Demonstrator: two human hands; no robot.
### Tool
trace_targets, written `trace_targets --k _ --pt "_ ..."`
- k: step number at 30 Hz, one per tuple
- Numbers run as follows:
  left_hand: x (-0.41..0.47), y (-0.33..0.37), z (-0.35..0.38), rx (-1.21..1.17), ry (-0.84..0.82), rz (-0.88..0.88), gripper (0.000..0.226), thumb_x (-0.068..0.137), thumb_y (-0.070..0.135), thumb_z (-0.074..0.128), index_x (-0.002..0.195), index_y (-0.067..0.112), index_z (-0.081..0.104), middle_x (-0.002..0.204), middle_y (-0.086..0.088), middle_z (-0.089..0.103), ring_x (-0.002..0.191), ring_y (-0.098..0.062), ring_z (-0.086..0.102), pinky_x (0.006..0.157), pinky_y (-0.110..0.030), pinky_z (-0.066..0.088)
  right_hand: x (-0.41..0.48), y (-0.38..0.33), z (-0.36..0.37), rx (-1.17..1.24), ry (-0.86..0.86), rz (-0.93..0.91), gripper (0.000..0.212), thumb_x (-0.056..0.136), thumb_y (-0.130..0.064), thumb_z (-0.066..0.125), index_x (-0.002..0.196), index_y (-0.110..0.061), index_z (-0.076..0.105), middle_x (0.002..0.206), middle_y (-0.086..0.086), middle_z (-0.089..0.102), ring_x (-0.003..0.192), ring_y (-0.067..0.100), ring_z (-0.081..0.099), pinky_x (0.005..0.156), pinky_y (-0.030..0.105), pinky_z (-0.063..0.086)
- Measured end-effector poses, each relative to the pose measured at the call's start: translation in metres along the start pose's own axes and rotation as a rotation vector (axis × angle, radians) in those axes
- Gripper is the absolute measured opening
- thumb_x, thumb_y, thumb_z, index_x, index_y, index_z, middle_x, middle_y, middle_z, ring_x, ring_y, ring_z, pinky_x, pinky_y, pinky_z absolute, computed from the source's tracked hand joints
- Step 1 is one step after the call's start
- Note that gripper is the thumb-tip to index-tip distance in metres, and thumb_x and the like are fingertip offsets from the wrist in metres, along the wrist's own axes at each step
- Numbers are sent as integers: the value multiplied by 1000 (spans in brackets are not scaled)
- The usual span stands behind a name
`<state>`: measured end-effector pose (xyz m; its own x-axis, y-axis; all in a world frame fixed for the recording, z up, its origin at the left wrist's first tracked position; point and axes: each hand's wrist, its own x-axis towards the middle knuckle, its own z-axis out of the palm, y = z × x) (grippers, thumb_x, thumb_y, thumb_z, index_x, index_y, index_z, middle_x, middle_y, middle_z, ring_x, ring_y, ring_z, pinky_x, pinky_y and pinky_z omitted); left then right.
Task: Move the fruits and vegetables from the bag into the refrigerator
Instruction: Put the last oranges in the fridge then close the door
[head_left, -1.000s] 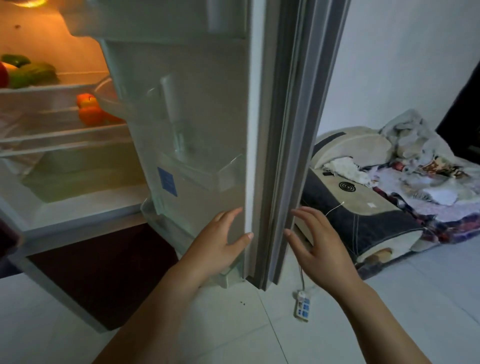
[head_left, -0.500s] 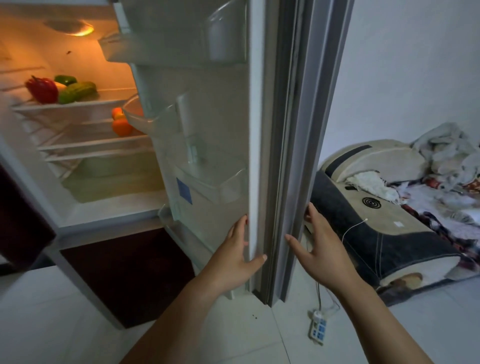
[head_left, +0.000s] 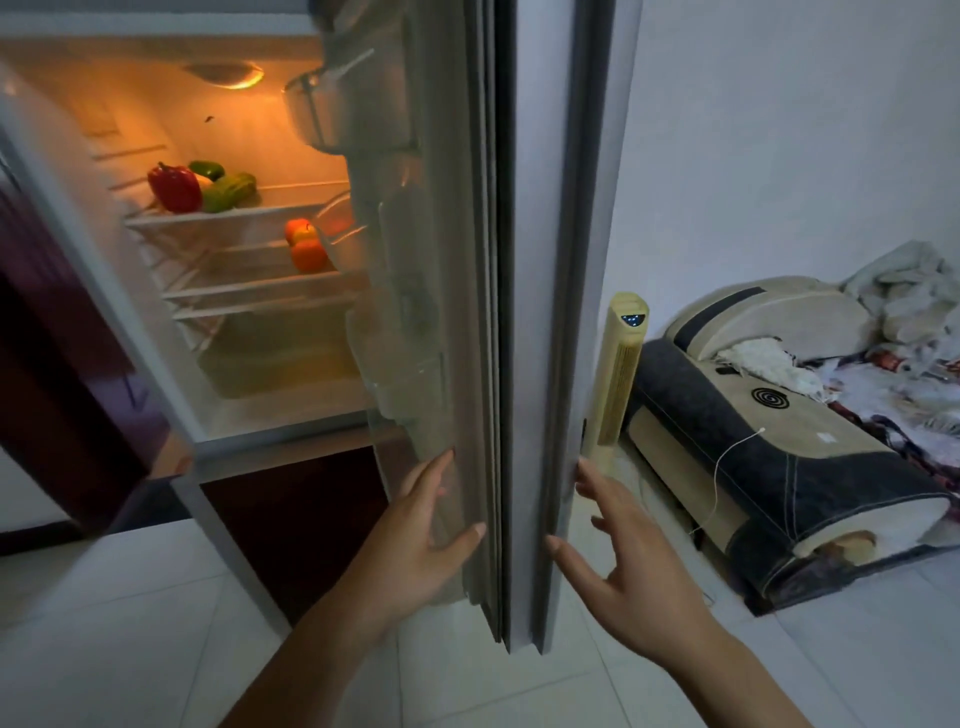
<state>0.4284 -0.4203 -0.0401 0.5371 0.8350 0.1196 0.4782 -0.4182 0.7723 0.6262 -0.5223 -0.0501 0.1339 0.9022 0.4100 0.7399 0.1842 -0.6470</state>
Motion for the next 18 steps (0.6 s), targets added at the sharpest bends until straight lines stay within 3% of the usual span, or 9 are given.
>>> trace_targets --k 5,9,11,15,18 --pt "-49 -28 -61 1 23 30 69 86 40 60 134 53 12 139 30 19 124 13 30 92 -10 31 8 -45 46 77 -22 -39 49 85 -58 42 133 -50 35 134 -36 36 125 -8 38 99 24 44" --pt "-84 -47 -112 17 53 35 75 84 40 61 122 66 2 140 34 14 128 11 26 98 -16 30 30 -81 95 12 -94 -101 57 92 -59 32 143 -49 10 152 -31 -1 138 -11 2 106 13 17" --pt "-96 -56 -139 49 109 40 81 83 41 62 124 66 -4 145 33 10 133 7 23 105 -24 31 44 -101 122 -15 -137 -121 59 93 -58 28 142 -51 -3 151 -30 -14 139 -10 -7 108 17 13" --pt "-101 -76 -189 144 241 53 89 81 41 64 140 54 -2 150 28 8 139 -4 22 110 -48 34 80 -134 169 -78 -147 -175 63 92 -59 28 141 -50 -10 152 -24 -21 143 3 -4 115 35 20" --pt "-91 -95 -215 209 280 38 90 80 42 64 140 51 -2 149 26 7 138 -9 25 108 -46 36 112 -151 197 -131 -102 -245 67 93 -56 31 146 -42 -7 152 -16 -26 141 4 -5 111 26 15"
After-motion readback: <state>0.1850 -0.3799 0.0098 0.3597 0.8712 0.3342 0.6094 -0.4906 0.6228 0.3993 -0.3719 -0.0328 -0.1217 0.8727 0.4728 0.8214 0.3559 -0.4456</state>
